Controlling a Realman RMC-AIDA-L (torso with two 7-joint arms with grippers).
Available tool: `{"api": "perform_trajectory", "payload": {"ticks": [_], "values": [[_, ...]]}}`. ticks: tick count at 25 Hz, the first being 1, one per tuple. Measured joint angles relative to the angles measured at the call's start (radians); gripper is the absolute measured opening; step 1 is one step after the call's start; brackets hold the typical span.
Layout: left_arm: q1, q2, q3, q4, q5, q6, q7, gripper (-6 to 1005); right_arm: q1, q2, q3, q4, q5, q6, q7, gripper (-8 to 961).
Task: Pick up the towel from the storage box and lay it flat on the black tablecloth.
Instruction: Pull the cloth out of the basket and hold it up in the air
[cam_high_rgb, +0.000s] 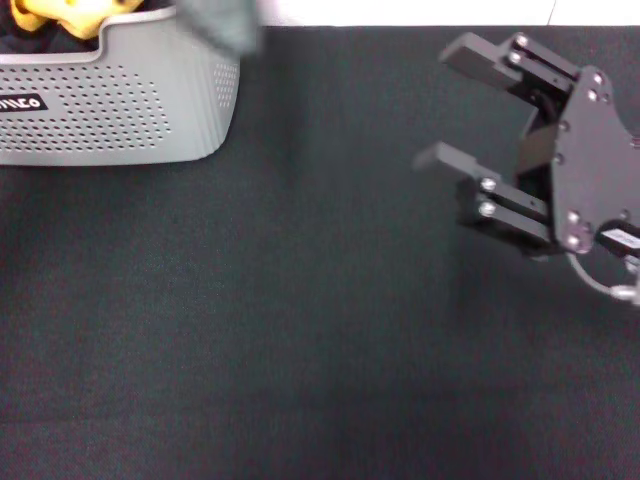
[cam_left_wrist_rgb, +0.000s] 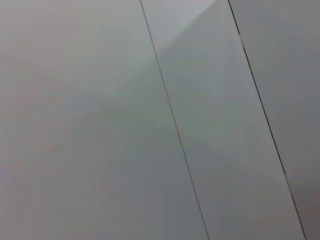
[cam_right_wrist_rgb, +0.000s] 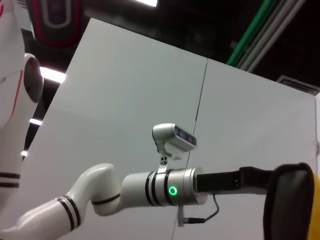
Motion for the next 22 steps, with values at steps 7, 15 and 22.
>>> {"api": "perform_trajectory", "payload": {"ticks": [7,15,22], "values": [[0.009,-0.002,0.074,-0.002,0.058,-0.007,0.005,42,0.012,0.0,-0.041,-0.043,0.028,0.169,-0.035,613],[0.011,-0.002,0.096,-0.004,0.059,-0.01,0.005,47,-0.005,0.0,-0.072,-0.073,0.036,0.234,-0.094,572],[0.015,-0.004,0.179,-0.007,0.082,-0.04,0.005,51,0.019,0.0,-0.075,-0.116,0.112,0.235,-0.1,530]]}}
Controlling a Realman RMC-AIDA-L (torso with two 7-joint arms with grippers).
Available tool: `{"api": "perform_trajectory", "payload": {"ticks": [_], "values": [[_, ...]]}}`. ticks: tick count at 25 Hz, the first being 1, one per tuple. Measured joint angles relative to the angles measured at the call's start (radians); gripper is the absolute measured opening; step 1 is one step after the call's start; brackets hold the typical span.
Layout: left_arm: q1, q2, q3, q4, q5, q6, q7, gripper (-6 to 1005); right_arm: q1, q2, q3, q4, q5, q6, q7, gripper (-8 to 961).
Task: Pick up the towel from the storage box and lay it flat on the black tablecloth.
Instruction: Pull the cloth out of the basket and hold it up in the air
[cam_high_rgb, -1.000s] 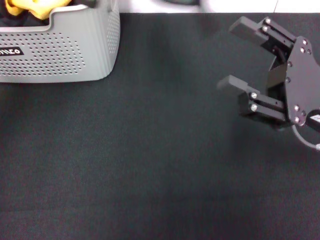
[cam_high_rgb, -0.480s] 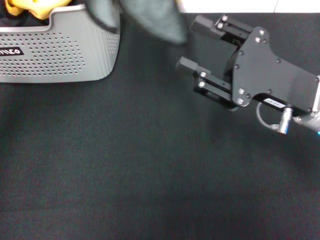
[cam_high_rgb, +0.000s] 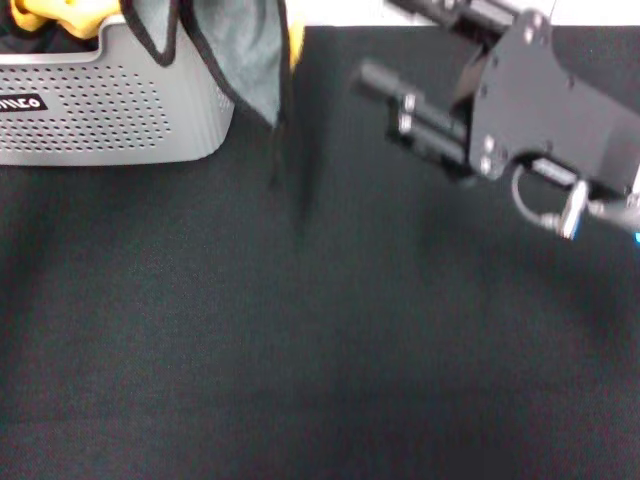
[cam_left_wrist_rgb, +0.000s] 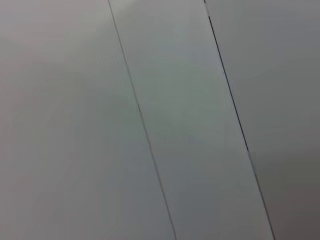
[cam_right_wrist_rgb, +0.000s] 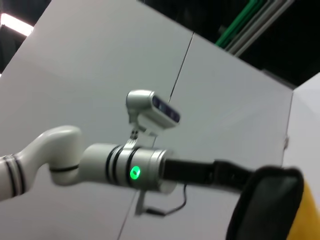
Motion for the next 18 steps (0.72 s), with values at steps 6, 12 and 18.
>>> {"api": "perform_trajectory", "payload": {"ticks": [6,12,18], "values": [[0.006,-0.002,0.087,-0.015,0.055,-0.065,0.0,55,0.075,0.0,-0.003,-0.004,0.076,0.014,-0.011,518],[0.017,-0.003,0.211,-0.088,0.085,-0.21,0.004,59,0.094,0.0,-0.051,-0.006,0.231,0.049,-0.042,506],[0.058,-0.004,0.378,-0.122,0.092,-0.378,0.065,63,0.097,0.0,-0.056,0.0,0.293,0.09,-0.053,494]]}}
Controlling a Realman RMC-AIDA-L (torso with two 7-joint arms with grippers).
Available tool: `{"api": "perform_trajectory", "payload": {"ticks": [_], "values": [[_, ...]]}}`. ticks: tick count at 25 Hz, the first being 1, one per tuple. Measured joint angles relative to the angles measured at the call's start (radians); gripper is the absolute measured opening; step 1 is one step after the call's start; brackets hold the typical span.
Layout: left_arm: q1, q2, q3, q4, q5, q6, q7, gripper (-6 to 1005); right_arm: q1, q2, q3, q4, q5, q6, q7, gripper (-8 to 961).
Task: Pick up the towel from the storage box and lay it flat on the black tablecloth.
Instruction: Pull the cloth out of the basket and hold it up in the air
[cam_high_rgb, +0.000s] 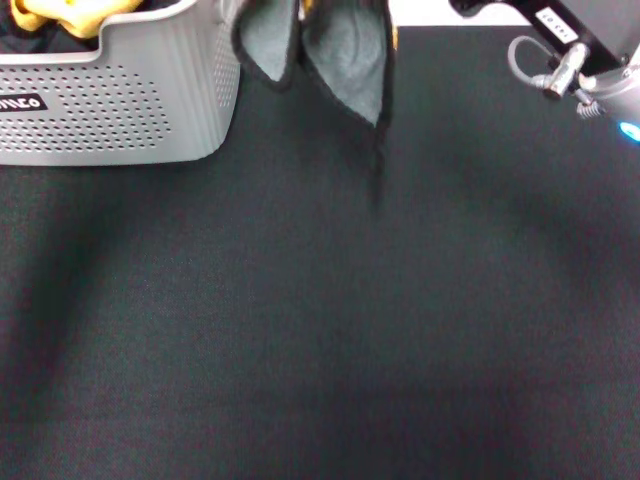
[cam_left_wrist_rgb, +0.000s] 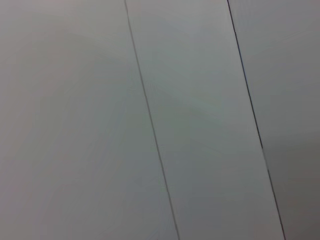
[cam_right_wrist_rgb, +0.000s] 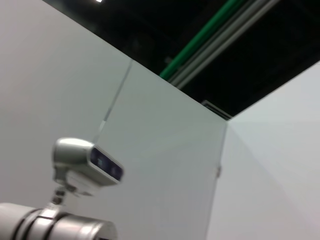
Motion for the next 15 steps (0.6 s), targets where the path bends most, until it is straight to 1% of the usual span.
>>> {"api": "perform_trajectory", "payload": {"ticks": [4,6,9,15], "values": [[0.023,0.0,0.109,-0.003,0.007,-0.111,0.044,65,-0.002,0.0,0.0,0.006,0.025,0.024,-0.002,492],[0.03,0.0,0.148,-0.003,0.011,-0.152,0.058,66,-0.005,0.0,0.0,0.012,0.034,0.03,-0.004,494],[0.034,0.0,0.174,-0.003,0.012,-0.179,0.064,68,-0.011,0.0,-0.002,0.014,0.045,0.043,-0.002,489],[0.034,0.001,0.18,-0.004,0.012,-0.186,0.064,72,-0.023,0.0,0.0,0.026,0.058,0.052,0.0,444]]}}
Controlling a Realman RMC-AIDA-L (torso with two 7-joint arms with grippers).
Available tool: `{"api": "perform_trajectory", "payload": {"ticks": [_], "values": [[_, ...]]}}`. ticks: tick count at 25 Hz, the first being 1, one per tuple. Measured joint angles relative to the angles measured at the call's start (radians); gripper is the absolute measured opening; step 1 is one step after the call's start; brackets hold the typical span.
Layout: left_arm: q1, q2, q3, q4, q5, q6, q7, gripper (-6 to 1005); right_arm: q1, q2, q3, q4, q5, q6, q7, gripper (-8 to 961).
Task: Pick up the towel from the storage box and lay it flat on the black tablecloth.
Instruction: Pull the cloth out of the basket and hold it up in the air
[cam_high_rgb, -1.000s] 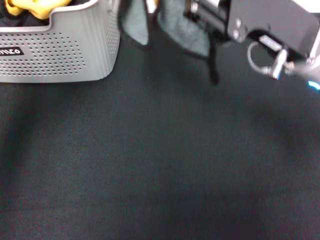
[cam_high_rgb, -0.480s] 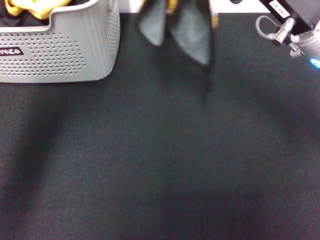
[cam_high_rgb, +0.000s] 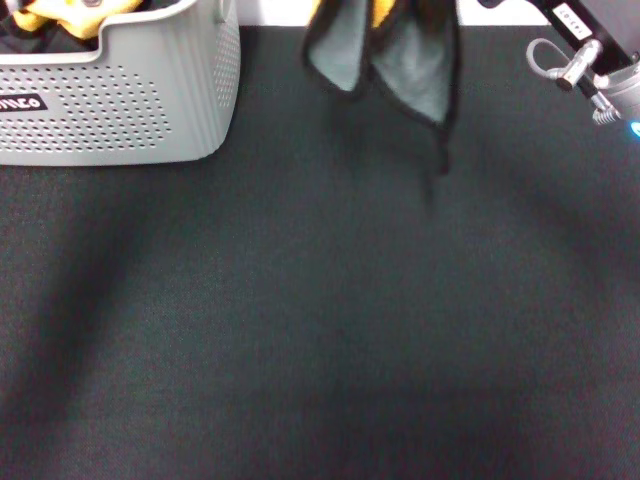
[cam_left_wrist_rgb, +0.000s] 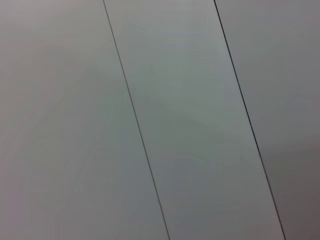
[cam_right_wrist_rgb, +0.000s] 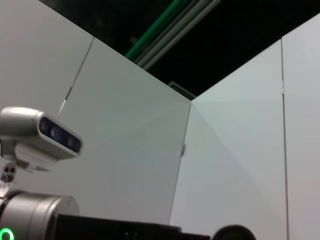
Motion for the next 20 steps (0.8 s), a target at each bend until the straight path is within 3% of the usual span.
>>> {"api": "perform_trajectory", "payload": {"ticks": [17,20], "values": [[0.001,0.002,0.015,-0.006,0.0,0.002,0.003,83,0.002,0.0,0.004,0.016,0.002,0.021,-0.008,316],[0.002,0.002,0.016,-0.007,0.0,0.003,0.003,85,0.002,0.0,0.004,0.017,0.002,0.021,-0.009,241]]}}
